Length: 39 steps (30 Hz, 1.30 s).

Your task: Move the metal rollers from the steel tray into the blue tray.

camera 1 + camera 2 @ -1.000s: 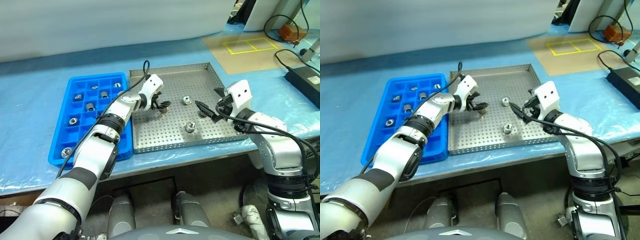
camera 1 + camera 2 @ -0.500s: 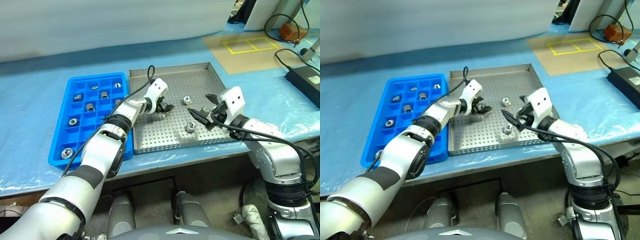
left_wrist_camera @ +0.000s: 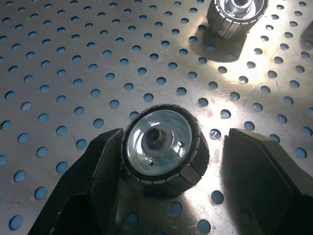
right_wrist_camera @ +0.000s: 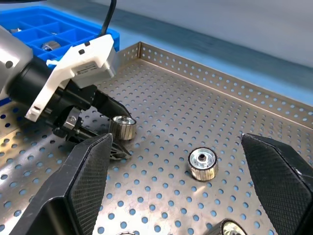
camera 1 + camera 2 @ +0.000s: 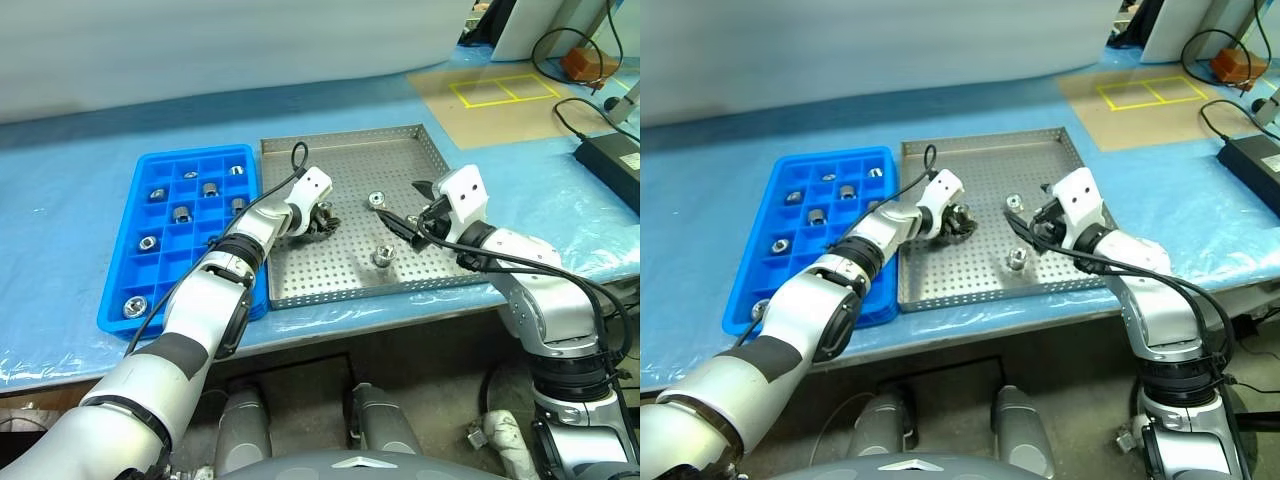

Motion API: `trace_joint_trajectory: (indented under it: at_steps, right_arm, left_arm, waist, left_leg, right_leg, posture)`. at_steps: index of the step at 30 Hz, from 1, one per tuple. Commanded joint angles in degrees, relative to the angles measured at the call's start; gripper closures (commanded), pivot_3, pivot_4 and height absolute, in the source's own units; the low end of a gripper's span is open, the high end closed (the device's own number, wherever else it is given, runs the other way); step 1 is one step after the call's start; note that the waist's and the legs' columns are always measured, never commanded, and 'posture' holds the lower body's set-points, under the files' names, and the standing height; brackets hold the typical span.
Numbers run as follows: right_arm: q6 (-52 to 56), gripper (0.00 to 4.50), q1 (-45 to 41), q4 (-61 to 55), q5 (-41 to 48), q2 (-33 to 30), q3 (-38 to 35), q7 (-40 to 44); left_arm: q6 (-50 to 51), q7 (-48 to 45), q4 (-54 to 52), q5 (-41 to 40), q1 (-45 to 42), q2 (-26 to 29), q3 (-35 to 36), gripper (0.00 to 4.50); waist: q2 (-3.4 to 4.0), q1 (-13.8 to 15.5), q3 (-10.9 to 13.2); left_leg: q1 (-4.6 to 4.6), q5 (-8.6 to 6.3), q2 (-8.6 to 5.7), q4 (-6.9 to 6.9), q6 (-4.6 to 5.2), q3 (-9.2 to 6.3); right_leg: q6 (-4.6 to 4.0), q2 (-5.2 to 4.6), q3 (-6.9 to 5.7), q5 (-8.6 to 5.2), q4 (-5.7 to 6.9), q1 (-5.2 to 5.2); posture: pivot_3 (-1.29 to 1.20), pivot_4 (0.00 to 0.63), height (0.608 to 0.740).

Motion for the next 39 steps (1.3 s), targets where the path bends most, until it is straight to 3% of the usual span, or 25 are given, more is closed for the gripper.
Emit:
trace_joint_trajectory:
  at_steps: [1, 2, 5, 9, 12, 15, 18, 23, 30, 35, 39]
  right_arm:
    - [-1.5, 0.11, -0.4, -1.0, -0.2, -0.4, -0.3, -0.2]
    - [-1.5, 0.11, -0.2, -1.0, -0.3, -0.3, -0.2, -0.3]
    - [-1.6, 0.11, 0.0, -1.0, -0.4, -0.1, -0.1, -0.5]
    - [-1.7, 0.11, -0.2, -0.9, -0.5, 0.0, 0.1, -0.7]
    - [-1.8, 0.11, -0.5, -0.4, -0.6, 0.1, 0.2, -0.8]
    - [-2.1, 0.11, -0.6, -0.2, -0.7, 0.3, 0.3, -0.7]
    - [-2.4, 0.11, -0.8, 0.2, -0.9, 0.4, 0.5, -0.7]
    - [-2.7, 0.11, -1.4, 0.6, -0.7, 0.6, 0.8, -0.3]
    - [-1.4, 0.11, -3.4, -0.4, 1.7, 0.6, 1.4, 2.4]
    - [0.9, 0.11, -7.9, -1.3, 7.5, 2.2, 2.4, 6.7]
    - [-0.3, 0.11, -11.5, 2.2, 7.0, 2.2, 6.7, 10.8]
  left_arm:
    - [0.6, 0.0, -0.4, 0.6, 0.5, 0.8, 0.3, 0.91]
    - [0.2, -2.0, -1.1, 0.2, 0.8, 1.0, 0.4, 0.91]
    - [1.3, -1.0, -1.5, 0.5, 0.8, 1.4, 0.4, 1.78]
    - [1.1, -2.0, -2.0, 0.3, 1.3, 1.5, 0.5, 1.78]
    - [0.8, 0.2, -2.2, 0.6, 1.3, 1.6, 0.6, 2.31]
    - [-0.2, -4.1, -3.6, -0.6, 1.9, 1.8, 1.0, 2.31]
    - [0.1, -7.6, -6.2, -1.8, 3.5, 2.4, 1.5, 2.58]
    - [-0.2, -7.8, -9.0, -1.7, 5.2, 3.7, 1.6, 2.58]
    - [4.7, -22.0, -35.2, -12.5, 13.1, 8.6, 5.1, 2.58]
    - [6.8, -24.4, -47.8, -12.2, 19.7, 15.7, 3.3, 2.58]
    - [11.9, -23.8, -55.5, -15.7, 22.3, 20.0, 6.4, 2.58]
  waist:
    - [0.00, 0.0, 0.0]
    - [0.00, -0.1, 0.0]
    - [0.00, -0.1, 0.0]
    - [0.00, 0.0, 0.0]
    - [0.01, 0.0, 0.0]
    - [0.00, 0.0, 0.0]
    - [0.01, 0.0, 0.0]
    - [0.01, 0.0, 0.0]
    - [0.04, 0.0, 0.1]
    - [0.12, -0.2, 0.1]
    - [0.14, 0.2, 0.1]
  left_leg:
    - [0.00, 0.00, 0.00, 0.00, 0.00, 0.00]
    - [0.00, 0.00, 0.00, 0.00, 0.00, 0.00]
    - [0.02, 0.00, 0.02, -0.03, -0.01, 0.00]
    - [-0.01, -0.01, -0.01, -0.06, 0.01, 0.00]
    - [0.00, -0.01, -0.01, -0.05, 0.01, 0.01]
    - [0.00, -0.01, 0.00, -0.06, 0.01, 0.01]
    - [0.00, -0.01, 0.00, -0.11, 0.01, 0.01]
    - [-0.02, -0.02, 0.00, -0.14, 0.02, 0.01]
    - [-0.03, 0.02, 0.05, -0.40, -0.06, 0.08]
    - [0.02, 0.04, 0.08, -0.57, -0.08, 0.16]
    - [0.05, 0.13, 0.16, -0.70, -0.23, 0.16]
  right_leg:
    - [0.00, 0.00, 0.00, 0.00, -0.01, 0.00]
    - [0.00, 0.00, 0.00, 0.00, -0.01, 0.00]
    - [0.00, 0.01, 0.00, 0.00, -0.02, 0.00]
    - [0.00, -0.01, -0.01, 0.00, -0.11, 0.02]
    - [0.00, -0.01, 0.00, 0.00, -0.11, 0.02]
    - [0.01, -0.01, -0.01, 0.00, -0.12, 0.02]
    - [0.01, 0.00, 0.00, 0.00, -0.15, 0.02]
    - [0.00, -0.01, -0.02, 0.00, -0.21, 0.02]
    - [-0.01, 0.02, -0.01, -0.01, -0.22, -0.14]
    - [-0.03, 0.03, 0.03, -0.02, -0.24, -0.21]
    - [-0.04, 0.08, -0.06, -0.02, -0.22, -0.23]
  posture:
    - [-0.47, 0.150, 0.740]
    - [-0.47, 0.150, 0.740]
    - [-0.47, 0.150, 0.740]
    - [-0.47, 0.150, 0.740]
    - [-0.46, 0.150, 0.740]
    - [-0.46, 0.150, 0.740]
    - [-0.45, 0.150, 0.740]
    - [-0.44, 0.150, 0.740]
    - [-0.42, 0.150, 0.740]
    - [-0.36, 0.150, 0.740]
    - [-0.28, 0.150, 0.740]
